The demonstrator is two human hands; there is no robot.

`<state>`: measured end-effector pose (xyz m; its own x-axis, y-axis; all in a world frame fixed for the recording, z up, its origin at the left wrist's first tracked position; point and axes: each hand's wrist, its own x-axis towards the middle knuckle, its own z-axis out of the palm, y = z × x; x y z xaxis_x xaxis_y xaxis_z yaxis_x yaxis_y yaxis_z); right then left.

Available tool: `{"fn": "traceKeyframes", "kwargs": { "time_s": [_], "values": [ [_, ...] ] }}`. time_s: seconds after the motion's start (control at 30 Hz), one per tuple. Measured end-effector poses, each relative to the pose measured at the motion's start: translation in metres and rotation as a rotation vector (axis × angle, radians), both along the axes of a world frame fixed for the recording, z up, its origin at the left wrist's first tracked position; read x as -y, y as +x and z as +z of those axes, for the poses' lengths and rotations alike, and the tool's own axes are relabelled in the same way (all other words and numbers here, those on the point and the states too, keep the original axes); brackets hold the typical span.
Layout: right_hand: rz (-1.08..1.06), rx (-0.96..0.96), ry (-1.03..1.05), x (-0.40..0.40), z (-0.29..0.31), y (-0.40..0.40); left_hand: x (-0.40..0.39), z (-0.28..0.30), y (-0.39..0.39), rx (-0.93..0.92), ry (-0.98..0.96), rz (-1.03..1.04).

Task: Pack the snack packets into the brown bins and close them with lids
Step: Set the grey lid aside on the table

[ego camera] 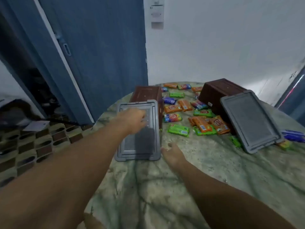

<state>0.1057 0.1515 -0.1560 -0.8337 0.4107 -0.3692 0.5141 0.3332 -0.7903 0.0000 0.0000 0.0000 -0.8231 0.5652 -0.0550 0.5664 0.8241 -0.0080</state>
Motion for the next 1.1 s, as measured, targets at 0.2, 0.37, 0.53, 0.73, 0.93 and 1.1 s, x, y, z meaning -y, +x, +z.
{"fn": "traceKeyframes", "kwargs": {
  "time_s": [0.2,0.37,0.53,0.73,0.93,1.1],
  "values": [
    [-0.223,0.107,0.034,0.045,-0.025,-0.026,0.039,-0.023,-0.043,-0.009,-0.047,-0.078],
    [-0.329,0.132,0.018,0.055,-0.031,-0.041,0.051,-0.044,-0.078,0.034,0.063,-0.107],
    [-0.378,0.107,0.033,0.063,-0.033,-0.05,0.049,-0.058,-0.099,0.03,0.097,-0.11],
    [-0.398,-0.105,-0.11,0.062,-0.032,-0.039,0.039,-0.061,-0.118,-0.113,0.169,-0.116],
    [-0.361,-0.324,-0.198,0.034,0.001,-0.011,0.026,-0.061,-0.134,0.005,0.252,-0.028],
    [-0.274,-0.305,-0.13,-0.004,0.019,0.021,0.015,-0.069,-0.127,0.316,0.487,-0.12]
  ]
}}
